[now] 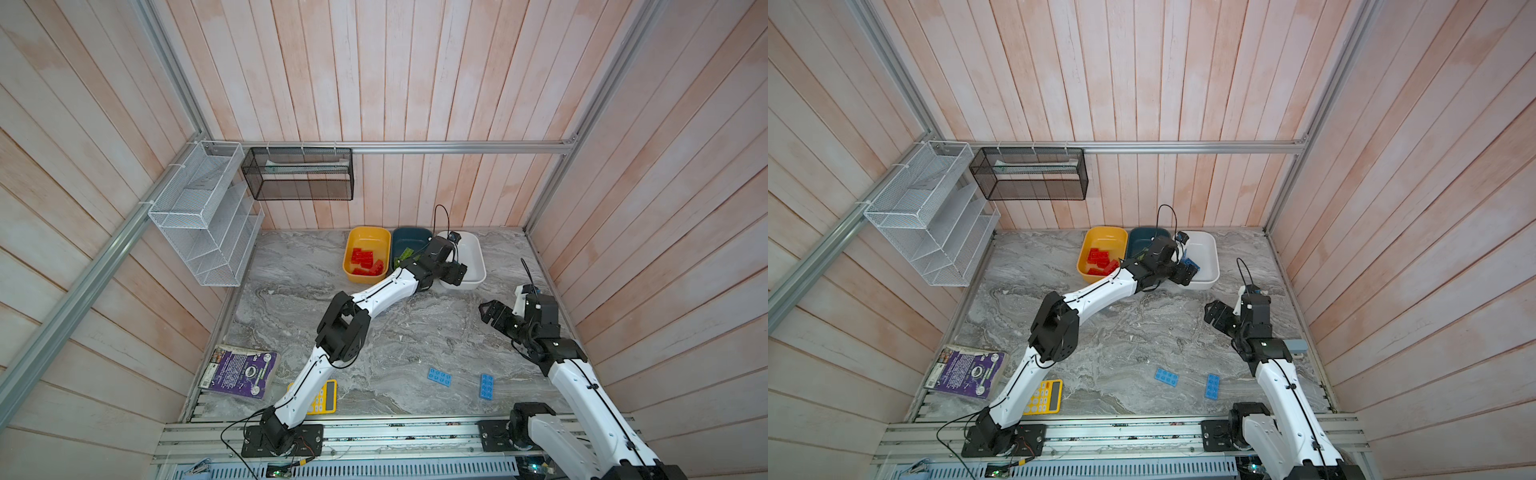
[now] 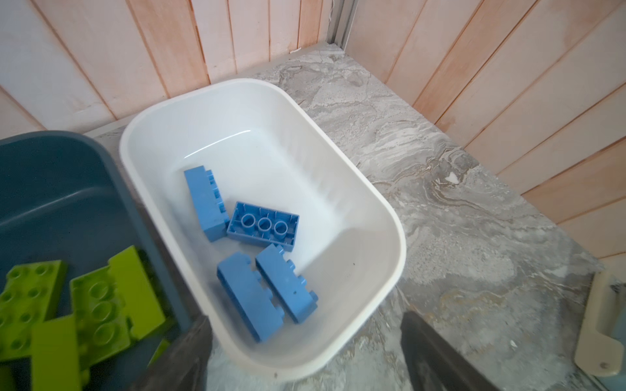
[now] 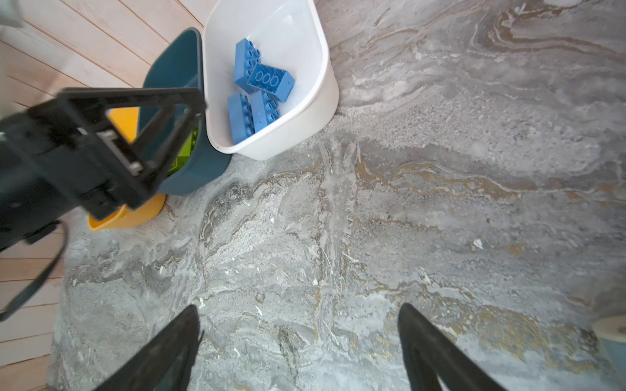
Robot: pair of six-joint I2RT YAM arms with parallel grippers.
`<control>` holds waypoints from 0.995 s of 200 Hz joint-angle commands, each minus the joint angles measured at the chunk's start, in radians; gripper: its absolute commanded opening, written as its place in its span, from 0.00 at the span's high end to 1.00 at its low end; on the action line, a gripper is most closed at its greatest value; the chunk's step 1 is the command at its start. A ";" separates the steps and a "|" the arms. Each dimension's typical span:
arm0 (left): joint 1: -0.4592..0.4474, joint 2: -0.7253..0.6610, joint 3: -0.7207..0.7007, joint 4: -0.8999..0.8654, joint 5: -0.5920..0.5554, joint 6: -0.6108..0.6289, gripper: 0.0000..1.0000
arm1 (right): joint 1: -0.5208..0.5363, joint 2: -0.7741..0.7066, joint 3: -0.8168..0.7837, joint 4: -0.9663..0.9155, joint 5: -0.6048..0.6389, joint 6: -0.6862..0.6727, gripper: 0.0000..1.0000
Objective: Sort the legos into containers by color
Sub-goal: Place the lego in the container, then pick up the lego from the bottom-right of the table.
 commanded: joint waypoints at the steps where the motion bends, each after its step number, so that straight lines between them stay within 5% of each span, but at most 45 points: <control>1: 0.009 -0.235 -0.200 0.147 -0.043 -0.031 0.11 | 0.037 -0.008 0.017 -0.131 0.086 0.002 0.09; 51: 0.012 -0.608 -0.684 0.278 -0.063 -0.113 0.11 | 0.220 0.133 0.048 -0.321 0.365 0.195 0.06; 78: 0.010 -0.738 -0.880 0.318 -0.054 -0.175 0.11 | 0.308 0.217 0.058 -0.388 0.410 0.282 0.05; 131: 0.006 -0.916 -1.172 0.367 -0.047 -0.246 0.11 | 0.349 0.197 -0.006 -0.389 0.348 0.320 0.06; 199: 0.001 -1.002 -1.326 0.389 -0.049 -0.277 0.12 | 0.396 0.193 -0.055 -0.411 0.262 0.333 0.13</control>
